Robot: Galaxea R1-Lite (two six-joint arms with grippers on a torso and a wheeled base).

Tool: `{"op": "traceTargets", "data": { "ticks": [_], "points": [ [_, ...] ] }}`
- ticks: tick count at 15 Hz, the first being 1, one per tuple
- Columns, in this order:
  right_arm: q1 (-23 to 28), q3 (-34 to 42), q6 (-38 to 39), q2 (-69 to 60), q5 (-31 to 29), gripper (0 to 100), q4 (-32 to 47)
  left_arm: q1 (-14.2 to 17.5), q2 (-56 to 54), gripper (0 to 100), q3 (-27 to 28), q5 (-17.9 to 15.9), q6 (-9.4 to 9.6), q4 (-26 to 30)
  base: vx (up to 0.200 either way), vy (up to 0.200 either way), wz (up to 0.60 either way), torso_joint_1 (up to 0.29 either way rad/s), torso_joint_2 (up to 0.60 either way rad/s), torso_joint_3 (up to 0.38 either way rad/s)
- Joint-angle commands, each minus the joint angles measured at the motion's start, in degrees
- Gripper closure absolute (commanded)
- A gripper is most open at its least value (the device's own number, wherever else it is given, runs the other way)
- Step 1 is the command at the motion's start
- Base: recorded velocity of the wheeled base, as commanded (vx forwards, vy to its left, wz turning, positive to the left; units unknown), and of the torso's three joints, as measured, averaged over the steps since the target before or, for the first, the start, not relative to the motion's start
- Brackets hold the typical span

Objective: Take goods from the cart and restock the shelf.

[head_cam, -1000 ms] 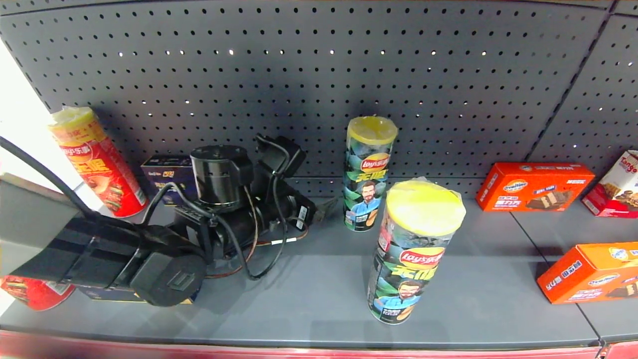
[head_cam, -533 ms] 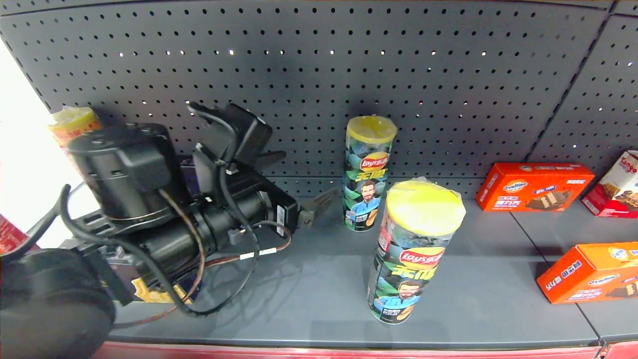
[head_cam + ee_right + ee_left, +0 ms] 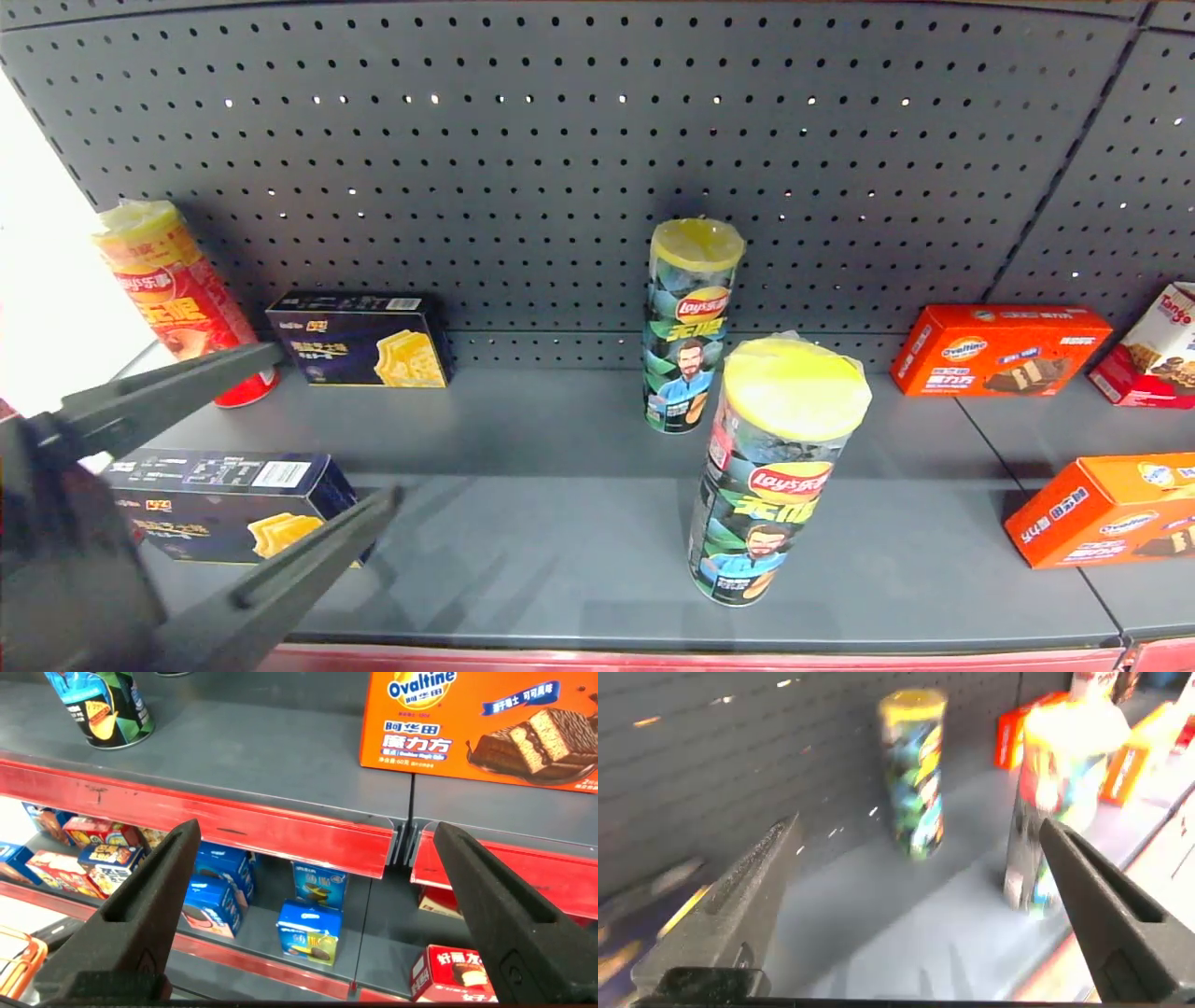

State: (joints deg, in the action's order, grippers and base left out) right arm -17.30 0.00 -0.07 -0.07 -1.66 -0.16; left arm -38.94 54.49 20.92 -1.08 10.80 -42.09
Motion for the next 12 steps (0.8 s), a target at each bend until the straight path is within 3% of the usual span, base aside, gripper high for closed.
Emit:
{"op": "traceTargets", "data": {
  "ticks": [1, 2, 3, 4, 5, 6, 7, 8, 12],
  "points": [
    [-0.02, 0.0, -0.01, 0.07, -0.01, 0, -0.02, 11.43, -32.17, 0, -12.31, -2.08, 0.98, 14.32, 0.0, 0.0, 0.0, 0.0, 0.0, 0.0],
    [-0.02, 0.0, -0.01, 0.07, -0.01, 0, -0.02, 15.56, -36.47, 0, -15.82, -2.52, 0.98, 14.76, 0.0, 0.0, 0.0, 0.0, 0.0, 0.0],
    [-0.02, 0.0, -0.01, 0.07, -0.01, 0, -0.02, 24.43, -40.08, 0, -20.74, -3.92, 0.89, 14.67, 0.0, 0.0, 0.0, 0.0, 0.0, 0.0],
    [-0.02, 0.0, -0.01, 0.07, -0.01, 0, -0.02, 30.15, -42.28, 0, -20.92, -5.51, 0.8, 16.52, 0.0, 0.0, 0.0, 0.0, 0.0, 0.0],
    [-0.02, 0.0, -0.01, 0.07, -0.01, 0, -0.02, 39.02, -46.14, 0, -20.92, -8.5, 0.45, 22.67, 0.0, 0.0, 0.0, 0.0, 0.0, 0.0],
    [-0.02, 0.0, -0.01, 0.07, -0.01, 0, 0.07, 40.87, -49.13, 0, -20.92, -9.37, 0.45, 27.42, 0.0, 0.0, 0.0, 0.0, 0.0, 0.0],
    [-0.02, 0.0, -0.01, 0.07, -0.01, 0, -0.02, 39.99, -52.82, 0, -20.92, -9.9, 0.89, 33.22, 0.0, 0.0, 0.0, 0.0, 0.0, 0.0],
    [-0.02, 0.0, -0.01, 0.07, -0.01, 0, -0.02, 38.41, -54.23, 0, -20.92, -9.9, 0.98, 35.06, 0.0, 0.0, 0.0, 0.0, 0.0, 0.0],
    [-0.02, 0.0, -0.01, 0.07, -0.01, 0, -0.02, 38.59, -54.49, 0, -20.92, -9.9, 0.36, 38.31, 0.0, 0.0, 0.0, 0.0, 0.0, 0.0]
  ]
}}
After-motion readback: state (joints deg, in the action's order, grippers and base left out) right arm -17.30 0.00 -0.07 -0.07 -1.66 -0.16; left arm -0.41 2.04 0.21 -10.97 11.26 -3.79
